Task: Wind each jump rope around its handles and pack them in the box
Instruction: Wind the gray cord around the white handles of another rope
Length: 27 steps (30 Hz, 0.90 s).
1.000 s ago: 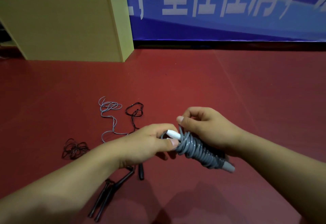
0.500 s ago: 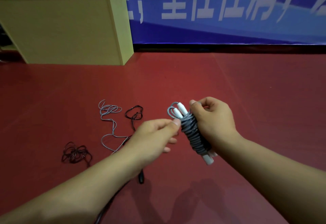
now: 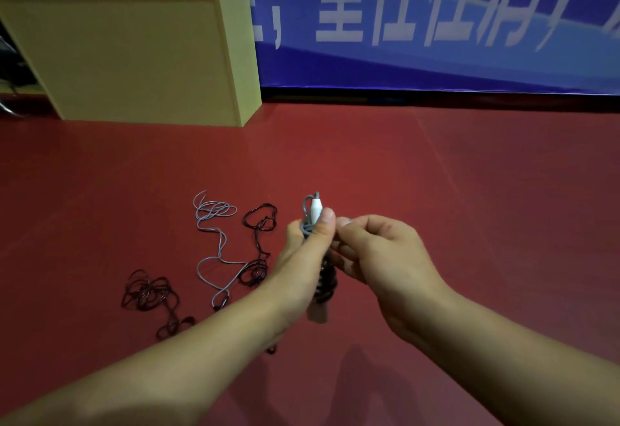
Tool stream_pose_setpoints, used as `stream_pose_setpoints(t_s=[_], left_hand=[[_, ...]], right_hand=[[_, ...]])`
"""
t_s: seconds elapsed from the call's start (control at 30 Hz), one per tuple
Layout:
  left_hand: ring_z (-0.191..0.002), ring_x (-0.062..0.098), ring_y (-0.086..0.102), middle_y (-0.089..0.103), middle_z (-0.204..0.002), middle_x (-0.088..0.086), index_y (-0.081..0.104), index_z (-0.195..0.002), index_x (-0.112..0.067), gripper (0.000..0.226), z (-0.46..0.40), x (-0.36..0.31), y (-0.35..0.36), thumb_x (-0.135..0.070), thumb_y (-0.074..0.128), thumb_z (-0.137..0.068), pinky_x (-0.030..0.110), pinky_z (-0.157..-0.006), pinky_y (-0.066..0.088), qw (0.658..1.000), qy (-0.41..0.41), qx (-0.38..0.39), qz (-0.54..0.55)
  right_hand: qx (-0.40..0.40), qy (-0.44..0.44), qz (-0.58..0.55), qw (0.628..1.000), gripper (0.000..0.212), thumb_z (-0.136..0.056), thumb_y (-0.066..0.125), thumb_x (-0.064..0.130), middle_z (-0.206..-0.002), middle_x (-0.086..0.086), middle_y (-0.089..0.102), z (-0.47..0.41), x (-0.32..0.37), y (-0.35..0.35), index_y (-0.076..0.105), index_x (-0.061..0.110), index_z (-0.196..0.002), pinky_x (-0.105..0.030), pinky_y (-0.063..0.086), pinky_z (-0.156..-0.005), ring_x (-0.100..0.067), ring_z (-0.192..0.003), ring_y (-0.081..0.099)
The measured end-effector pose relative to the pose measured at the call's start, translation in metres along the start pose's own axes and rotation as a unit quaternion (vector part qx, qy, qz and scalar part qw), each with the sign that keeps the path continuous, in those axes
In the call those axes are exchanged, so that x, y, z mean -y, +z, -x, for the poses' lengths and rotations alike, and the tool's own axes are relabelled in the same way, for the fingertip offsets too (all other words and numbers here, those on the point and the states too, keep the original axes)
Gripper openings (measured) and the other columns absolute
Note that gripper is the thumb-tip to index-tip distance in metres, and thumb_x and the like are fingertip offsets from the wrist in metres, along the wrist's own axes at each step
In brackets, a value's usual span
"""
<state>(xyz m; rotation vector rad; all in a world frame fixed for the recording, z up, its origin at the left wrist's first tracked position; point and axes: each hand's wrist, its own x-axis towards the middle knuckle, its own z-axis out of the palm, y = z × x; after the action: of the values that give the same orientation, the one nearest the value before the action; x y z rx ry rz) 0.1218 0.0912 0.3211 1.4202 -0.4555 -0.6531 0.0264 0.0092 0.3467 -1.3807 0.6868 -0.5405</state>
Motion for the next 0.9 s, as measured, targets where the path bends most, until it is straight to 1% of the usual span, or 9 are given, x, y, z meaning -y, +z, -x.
stream_pose_setpoints(t_s=[0.03, 0.07, 0.1, 0.17, 0.3, 0.43, 0.57, 0.73, 0.9], left_hand=[[-0.086, 0.017, 0.053, 0.053, -0.071, -0.005, 0.048, -0.074, -0.018, 0.034, -0.006, 0.002, -0.001, -0.039, 0.045, -0.101, 0.007, -0.051, 0.039, 1.000, -0.002, -0.017, -0.009], [-0.093, 0.017, 0.056, 0.060, -0.079, 0.000, 0.055, -0.081, -0.015, 0.037, -0.006, 0.002, -0.002, -0.045, 0.045, -0.100, 0.006, -0.060, 0.042, 1.000, 0.002, -0.009, -0.001], [-0.094, 0.020, 0.061, 0.069, -0.089, 0.006, 0.063, -0.094, -0.012, 0.050, -0.003, -0.002, 0.002, -0.059, 0.049, -0.093, 0.015, -0.070, 0.049, 0.999, -0.022, 0.024, 0.002], [-0.087, 0.026, 0.067, 0.074, -0.101, 0.013, 0.070, -0.109, -0.015, 0.074, 0.006, -0.014, 0.004, -0.079, 0.051, -0.076, 0.032, -0.073, 0.051, 0.997, -0.061, 0.036, 0.037], [-0.055, 0.022, 0.056, 0.064, -0.073, 0.009, 0.074, -0.095, -0.016, 0.074, 0.014, -0.023, 0.002, -0.080, 0.048, -0.070, 0.028, -0.054, 0.044, 0.990, -0.117, 0.074, 0.025], [-0.049, 0.020, 0.050, 0.050, -0.060, 0.004, 0.068, -0.077, -0.019, 0.068, 0.017, -0.031, 0.000, -0.083, 0.051, -0.065, 0.028, -0.054, 0.043, 0.979, -0.154, 0.129, 0.027], [-0.048, 0.017, 0.054, 0.048, -0.057, 0.001, 0.063, -0.068, -0.022, 0.060, 0.021, -0.038, -0.006, -0.081, 0.065, -0.059, 0.027, -0.055, 0.044, 0.958, -0.176, 0.221, 0.059], [-0.053, 0.019, 0.062, 0.060, -0.065, 0.002, 0.071, -0.076, -0.022, 0.062, 0.018, -0.034, -0.012, -0.067, 0.087, -0.038, 0.029, -0.053, 0.050, 0.954, -0.159, 0.250, 0.052], [-0.060, 0.021, 0.065, 0.065, -0.077, 0.002, 0.075, -0.084, -0.022, 0.041, 0.021, -0.040, -0.015, -0.037, 0.094, -0.050, 0.032, -0.053, 0.053, 0.958, -0.141, 0.249, 0.035]], right_hand=[[0.014, 0.008, -0.029, 0.999, 0.027, -0.089, 0.067, 0.023, -0.081, -0.016, 0.073, 0.000, 0.003, -0.001, 0.063, 0.008, -0.068, -0.049, 0.057, -0.087, -0.028, -0.086, 0.073], [0.027, 0.015, -0.054, 0.998, 0.026, -0.093, 0.063, 0.015, -0.078, -0.015, 0.072, 0.001, 0.006, -0.003, 0.061, 0.008, -0.068, -0.042, 0.060, -0.083, -0.025, -0.082, 0.073], [0.041, 0.021, -0.070, 0.996, 0.026, -0.095, 0.060, 0.011, -0.075, -0.012, 0.071, 0.003, 0.009, -0.004, 0.059, 0.009, -0.069, -0.036, 0.061, -0.079, -0.021, -0.077, 0.072], [0.072, 0.033, -0.086, 0.993, 0.023, -0.096, 0.058, 0.010, -0.080, -0.012, 0.072, 0.004, 0.014, -0.006, 0.059, 0.008, -0.073, -0.032, 0.061, -0.075, -0.020, -0.077, 0.072], [0.117, 0.080, -0.128, 0.982, 0.018, -0.096, 0.057, 0.013, -0.087, -0.018, 0.073, 0.006, 0.020, -0.012, 0.060, 0.005, -0.080, -0.033, 0.061, -0.077, -0.024, -0.081, 0.072], [0.142, 0.143, -0.173, 0.964, 0.016, -0.093, 0.058, 0.015, -0.082, -0.015, 0.072, 0.005, 0.029, -0.022, 0.065, 0.002, -0.087, -0.030, 0.060, -0.072, -0.020, -0.072, 0.072], [0.154, 0.189, -0.203, 0.949, 0.017, -0.087, 0.063, 0.018, -0.073, -0.012, 0.067, 0.006, 0.033, -0.026, 0.067, 0.002, -0.086, -0.028, 0.060, -0.063, -0.017, -0.062, 0.071], [0.172, 0.150, -0.134, 0.964, 0.019, -0.088, 0.065, 0.024, -0.071, -0.008, 0.066, 0.003, 0.032, -0.027, 0.068, 0.005, -0.088, -0.024, 0.058, -0.058, -0.014, -0.058, 0.065], [0.169, 0.084, -0.096, 0.977, 0.024, -0.086, 0.063, 0.028, -0.069, -0.008, 0.066, 0.003, 0.030, -0.029, 0.065, 0.006, -0.078, -0.022, 0.056, -0.054, -0.011, -0.055, 0.061]])
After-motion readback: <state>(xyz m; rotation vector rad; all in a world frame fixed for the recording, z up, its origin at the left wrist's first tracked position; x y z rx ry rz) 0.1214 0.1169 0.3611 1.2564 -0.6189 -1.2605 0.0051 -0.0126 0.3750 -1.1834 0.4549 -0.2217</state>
